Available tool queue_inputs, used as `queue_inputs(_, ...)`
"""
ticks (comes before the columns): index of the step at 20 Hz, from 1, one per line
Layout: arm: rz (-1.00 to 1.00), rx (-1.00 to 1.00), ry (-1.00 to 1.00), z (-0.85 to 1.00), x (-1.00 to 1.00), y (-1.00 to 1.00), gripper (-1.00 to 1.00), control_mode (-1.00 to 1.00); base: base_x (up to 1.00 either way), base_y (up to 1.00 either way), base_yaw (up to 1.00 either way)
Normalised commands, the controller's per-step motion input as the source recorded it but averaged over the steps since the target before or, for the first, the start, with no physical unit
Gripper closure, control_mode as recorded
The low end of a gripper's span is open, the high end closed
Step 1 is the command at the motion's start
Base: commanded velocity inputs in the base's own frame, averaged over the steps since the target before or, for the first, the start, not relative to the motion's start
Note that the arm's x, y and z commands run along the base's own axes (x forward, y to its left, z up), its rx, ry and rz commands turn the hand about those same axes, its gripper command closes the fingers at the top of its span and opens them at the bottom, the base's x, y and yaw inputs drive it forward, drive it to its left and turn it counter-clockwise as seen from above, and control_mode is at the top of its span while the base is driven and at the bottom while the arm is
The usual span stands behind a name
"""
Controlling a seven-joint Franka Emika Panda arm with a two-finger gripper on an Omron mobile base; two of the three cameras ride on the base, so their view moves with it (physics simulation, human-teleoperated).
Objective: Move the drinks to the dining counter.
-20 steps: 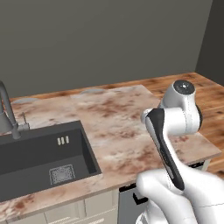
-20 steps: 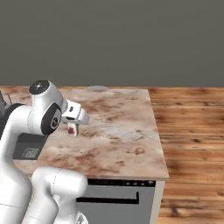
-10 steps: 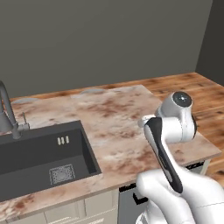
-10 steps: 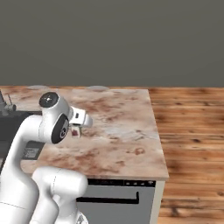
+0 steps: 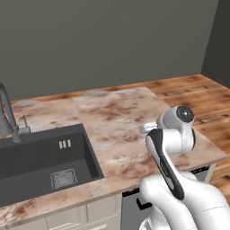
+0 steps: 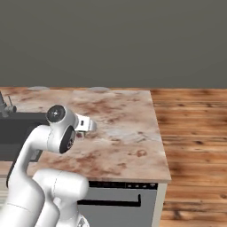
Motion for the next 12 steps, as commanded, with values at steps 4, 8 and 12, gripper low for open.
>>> queue_inputs(4,0.00,0.00,0.03,0.00,0.26,0.00,1.00,-1.00,0.00,0.00,0.00)
queue_inputs(8,0.00,0.00,0.06,0.00,0.20,0.00,1.00,-1.00,0.00,0.00,0.00)
queue_inputs(12,0.00,0.00,0.02,0.00,0.17,0.00,1.00,-1.00,0.00,0.00,0.00)
